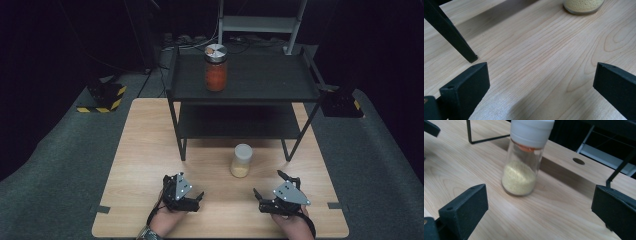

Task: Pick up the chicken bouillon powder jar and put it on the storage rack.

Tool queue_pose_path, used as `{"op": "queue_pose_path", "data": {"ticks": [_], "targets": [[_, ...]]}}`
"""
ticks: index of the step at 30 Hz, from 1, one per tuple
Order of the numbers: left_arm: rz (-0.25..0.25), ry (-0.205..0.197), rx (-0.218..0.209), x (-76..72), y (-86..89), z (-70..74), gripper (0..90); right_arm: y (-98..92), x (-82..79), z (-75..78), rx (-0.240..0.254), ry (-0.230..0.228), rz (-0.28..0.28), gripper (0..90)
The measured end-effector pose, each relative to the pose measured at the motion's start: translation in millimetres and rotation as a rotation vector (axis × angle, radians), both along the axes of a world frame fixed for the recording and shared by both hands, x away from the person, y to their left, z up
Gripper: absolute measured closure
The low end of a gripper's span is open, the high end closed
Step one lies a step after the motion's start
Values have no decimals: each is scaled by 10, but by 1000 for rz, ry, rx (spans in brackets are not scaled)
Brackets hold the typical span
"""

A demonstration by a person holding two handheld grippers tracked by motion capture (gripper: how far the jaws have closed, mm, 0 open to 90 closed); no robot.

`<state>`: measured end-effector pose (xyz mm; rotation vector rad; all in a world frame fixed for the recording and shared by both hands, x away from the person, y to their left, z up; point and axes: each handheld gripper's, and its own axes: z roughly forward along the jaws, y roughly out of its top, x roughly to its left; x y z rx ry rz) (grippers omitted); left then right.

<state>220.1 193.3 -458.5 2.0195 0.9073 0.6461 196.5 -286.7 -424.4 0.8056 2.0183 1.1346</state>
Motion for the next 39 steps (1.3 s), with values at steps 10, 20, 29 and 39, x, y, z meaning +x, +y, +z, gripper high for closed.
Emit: {"op": "queue_pose_path", "data": {"ticks": [10,20,29,39], "targets": [[-4,3,-5,5,15,0,8,87,113,75,1,-11,25,0],[-9,3,-3,7,19,2,8,143,203,110,21,-13,31,0],[-12,2,-6,7,22,-1,8,225,333,119,30,-4,43,0],[-15,5,-6,13,30,2,9,302,467,128,41,-7,39,0]]}}
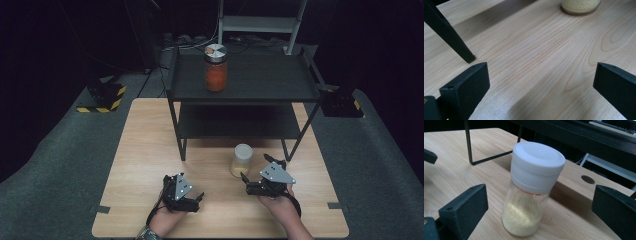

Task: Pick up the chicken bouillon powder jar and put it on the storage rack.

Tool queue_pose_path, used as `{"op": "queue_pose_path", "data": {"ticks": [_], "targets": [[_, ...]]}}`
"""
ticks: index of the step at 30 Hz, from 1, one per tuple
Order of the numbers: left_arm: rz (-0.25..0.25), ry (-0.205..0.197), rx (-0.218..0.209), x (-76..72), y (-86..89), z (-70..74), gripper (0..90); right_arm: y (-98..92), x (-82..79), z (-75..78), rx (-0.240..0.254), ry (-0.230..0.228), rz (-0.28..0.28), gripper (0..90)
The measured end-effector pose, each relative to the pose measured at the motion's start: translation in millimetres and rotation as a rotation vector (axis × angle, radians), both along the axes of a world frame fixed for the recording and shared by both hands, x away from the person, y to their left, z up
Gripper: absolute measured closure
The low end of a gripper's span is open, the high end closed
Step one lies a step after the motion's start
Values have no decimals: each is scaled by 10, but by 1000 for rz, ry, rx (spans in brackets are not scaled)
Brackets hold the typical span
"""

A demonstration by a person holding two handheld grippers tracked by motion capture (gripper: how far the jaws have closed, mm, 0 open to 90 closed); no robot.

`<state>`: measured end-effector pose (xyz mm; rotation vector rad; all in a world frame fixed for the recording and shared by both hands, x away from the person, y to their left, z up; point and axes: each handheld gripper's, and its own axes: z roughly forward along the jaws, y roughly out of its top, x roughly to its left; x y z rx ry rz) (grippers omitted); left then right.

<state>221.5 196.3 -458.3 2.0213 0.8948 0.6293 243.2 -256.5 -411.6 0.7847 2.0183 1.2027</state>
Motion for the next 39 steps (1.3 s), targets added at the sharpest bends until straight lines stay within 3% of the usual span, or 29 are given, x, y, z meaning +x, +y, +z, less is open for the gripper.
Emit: {"op": "queue_pose_path", "data": {"ticks": [11,23,32,39], "targets": [[-3,0,-1,2,7,0,9,59,134,-23,25,0,11,0],[-6,0,-2,4,10,-1,8,71,298,-82,83,35,-3,21],[-10,0,2,5,8,2,8,4,403,-162,168,75,5,128],[-12,4,-2,12,13,3,8,0,434,-199,195,76,20,193]]}}
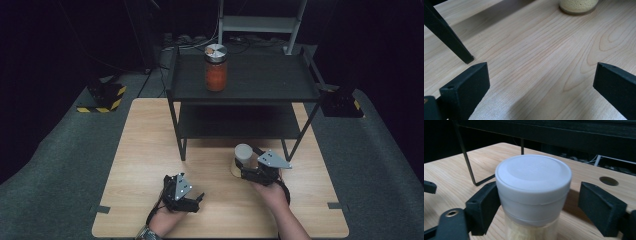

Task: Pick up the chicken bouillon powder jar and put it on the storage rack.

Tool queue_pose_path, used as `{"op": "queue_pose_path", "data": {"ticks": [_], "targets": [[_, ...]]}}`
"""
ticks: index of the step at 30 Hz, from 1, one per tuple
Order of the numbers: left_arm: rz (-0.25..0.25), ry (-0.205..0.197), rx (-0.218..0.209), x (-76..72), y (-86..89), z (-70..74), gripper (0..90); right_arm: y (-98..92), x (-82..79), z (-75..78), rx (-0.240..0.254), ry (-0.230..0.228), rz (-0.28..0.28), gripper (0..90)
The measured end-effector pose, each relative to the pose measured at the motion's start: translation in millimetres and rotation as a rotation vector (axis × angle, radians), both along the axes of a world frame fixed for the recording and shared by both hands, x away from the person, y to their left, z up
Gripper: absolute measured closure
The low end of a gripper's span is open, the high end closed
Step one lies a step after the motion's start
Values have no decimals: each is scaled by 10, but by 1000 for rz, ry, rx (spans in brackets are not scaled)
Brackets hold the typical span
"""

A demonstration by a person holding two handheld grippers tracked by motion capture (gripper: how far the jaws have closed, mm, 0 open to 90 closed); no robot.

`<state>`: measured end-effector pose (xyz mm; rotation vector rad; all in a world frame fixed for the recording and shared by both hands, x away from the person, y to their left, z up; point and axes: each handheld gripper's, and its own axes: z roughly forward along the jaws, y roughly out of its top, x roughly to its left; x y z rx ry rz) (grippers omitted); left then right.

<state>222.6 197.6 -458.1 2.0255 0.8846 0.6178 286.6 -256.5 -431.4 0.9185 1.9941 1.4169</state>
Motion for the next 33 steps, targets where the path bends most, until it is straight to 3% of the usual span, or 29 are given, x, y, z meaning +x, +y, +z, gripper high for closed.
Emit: {"op": "queue_pose_path", "data": {"ticks": [11,27,33], "targets": [[-5,2,3,2,4,3,9,-1,31,-31,29,7,22,325],[-6,2,3,5,10,4,9,-36,11,1,47,17,21,332],[-7,1,3,4,11,3,9,-85,-56,37,50,-6,14,332]]}}
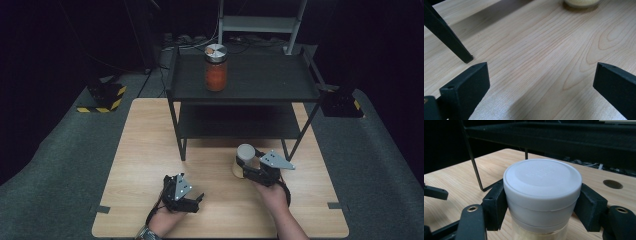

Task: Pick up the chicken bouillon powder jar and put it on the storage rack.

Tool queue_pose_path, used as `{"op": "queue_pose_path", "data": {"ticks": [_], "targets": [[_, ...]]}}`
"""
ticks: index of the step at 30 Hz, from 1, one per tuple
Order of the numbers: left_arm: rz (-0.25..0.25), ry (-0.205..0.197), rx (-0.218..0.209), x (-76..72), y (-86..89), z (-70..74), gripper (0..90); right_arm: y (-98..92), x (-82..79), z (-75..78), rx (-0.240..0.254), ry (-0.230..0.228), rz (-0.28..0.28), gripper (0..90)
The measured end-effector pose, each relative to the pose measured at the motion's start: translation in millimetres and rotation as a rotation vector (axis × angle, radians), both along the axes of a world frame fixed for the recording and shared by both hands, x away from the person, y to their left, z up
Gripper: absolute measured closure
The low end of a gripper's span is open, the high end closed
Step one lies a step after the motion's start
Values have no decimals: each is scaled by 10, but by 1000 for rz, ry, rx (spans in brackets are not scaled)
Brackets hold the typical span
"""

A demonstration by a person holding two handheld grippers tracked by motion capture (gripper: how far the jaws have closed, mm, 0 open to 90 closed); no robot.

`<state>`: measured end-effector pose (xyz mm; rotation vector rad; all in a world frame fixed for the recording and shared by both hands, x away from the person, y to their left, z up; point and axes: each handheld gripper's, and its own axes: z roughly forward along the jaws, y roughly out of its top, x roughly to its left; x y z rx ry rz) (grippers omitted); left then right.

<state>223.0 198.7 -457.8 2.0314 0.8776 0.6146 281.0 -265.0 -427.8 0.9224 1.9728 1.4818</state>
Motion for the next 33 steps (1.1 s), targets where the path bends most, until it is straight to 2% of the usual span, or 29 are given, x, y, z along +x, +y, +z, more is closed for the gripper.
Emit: {"op": "queue_pose_path", "data": {"ticks": [6,19,33], "targets": [[1,-1,0,-2,-2,-1,9,-113,-124,115,6,-36,-4,332],[2,0,-2,-3,3,-1,9,-272,-326,358,11,-69,-24,332],[3,3,-3,2,2,1,9,-436,-507,644,68,-129,-43,332]]}}
